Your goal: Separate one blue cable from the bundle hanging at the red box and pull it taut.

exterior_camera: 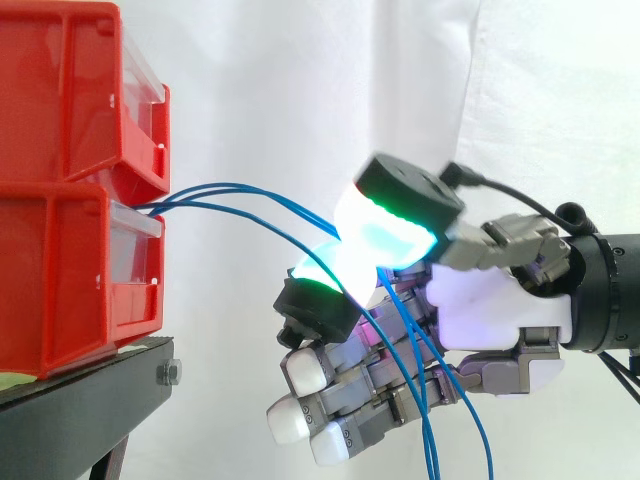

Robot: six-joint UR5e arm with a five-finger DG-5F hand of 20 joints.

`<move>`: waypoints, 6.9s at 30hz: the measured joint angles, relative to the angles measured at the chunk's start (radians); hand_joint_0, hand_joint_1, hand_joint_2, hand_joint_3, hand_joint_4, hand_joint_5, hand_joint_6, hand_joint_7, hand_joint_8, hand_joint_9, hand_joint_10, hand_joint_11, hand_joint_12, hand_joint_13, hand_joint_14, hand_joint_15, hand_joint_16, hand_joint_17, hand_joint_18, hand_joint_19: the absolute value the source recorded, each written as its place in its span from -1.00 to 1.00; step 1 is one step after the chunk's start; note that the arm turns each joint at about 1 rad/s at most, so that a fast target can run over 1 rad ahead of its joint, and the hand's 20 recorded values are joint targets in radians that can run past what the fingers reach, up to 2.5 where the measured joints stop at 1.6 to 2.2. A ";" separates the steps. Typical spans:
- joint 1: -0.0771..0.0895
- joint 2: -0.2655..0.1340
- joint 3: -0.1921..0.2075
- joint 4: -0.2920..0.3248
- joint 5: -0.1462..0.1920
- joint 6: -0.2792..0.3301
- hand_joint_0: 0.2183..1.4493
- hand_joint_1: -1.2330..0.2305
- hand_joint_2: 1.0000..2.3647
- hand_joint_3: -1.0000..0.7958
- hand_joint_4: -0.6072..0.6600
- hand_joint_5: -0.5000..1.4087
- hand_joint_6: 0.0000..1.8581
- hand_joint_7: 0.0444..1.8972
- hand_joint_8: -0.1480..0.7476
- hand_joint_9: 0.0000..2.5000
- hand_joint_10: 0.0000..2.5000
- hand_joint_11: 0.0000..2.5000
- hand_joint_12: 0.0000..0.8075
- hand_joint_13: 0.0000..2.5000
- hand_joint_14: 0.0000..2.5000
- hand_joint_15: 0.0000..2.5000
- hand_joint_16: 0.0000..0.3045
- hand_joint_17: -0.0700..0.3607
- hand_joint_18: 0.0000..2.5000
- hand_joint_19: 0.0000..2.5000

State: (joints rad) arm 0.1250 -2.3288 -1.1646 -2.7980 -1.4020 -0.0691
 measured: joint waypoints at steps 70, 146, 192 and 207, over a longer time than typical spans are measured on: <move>0.006 0.023 -0.001 -0.043 0.061 -0.011 -0.37 -0.10 -0.97 -0.18 0.30 -0.70 -0.04 0.21 0.13 -0.35 -0.98 -0.46 -0.08 -0.44 -0.99 -0.71 -0.72 -0.23 -0.52 -0.66; 0.054 0.055 -0.010 -0.099 0.135 -0.017 -0.41 -0.44 -1.00 -0.44 0.29 -0.69 -0.04 0.17 0.12 -0.29 -0.98 -0.42 -0.06 -0.39 -0.99 -0.66 -0.69 -0.18 -0.42 -0.62; 0.056 0.089 -0.100 -0.020 0.247 -0.061 -0.57 -0.05 -1.00 -0.44 0.29 -0.63 -0.14 0.18 0.20 -0.11 -0.99 -0.41 0.01 -0.37 -0.99 -0.65 -0.65 -0.11 -0.41 -0.60; 0.060 0.089 -0.101 -0.018 0.328 -0.061 -0.39 -0.22 -0.99 -0.31 0.26 -0.66 -0.11 0.26 0.15 -0.13 -0.98 -0.39 -0.05 -0.38 -0.99 -0.65 -0.69 -0.18 -0.44 -0.59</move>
State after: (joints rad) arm 0.1854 -2.2399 -1.2657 -2.8157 -1.0740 -0.1304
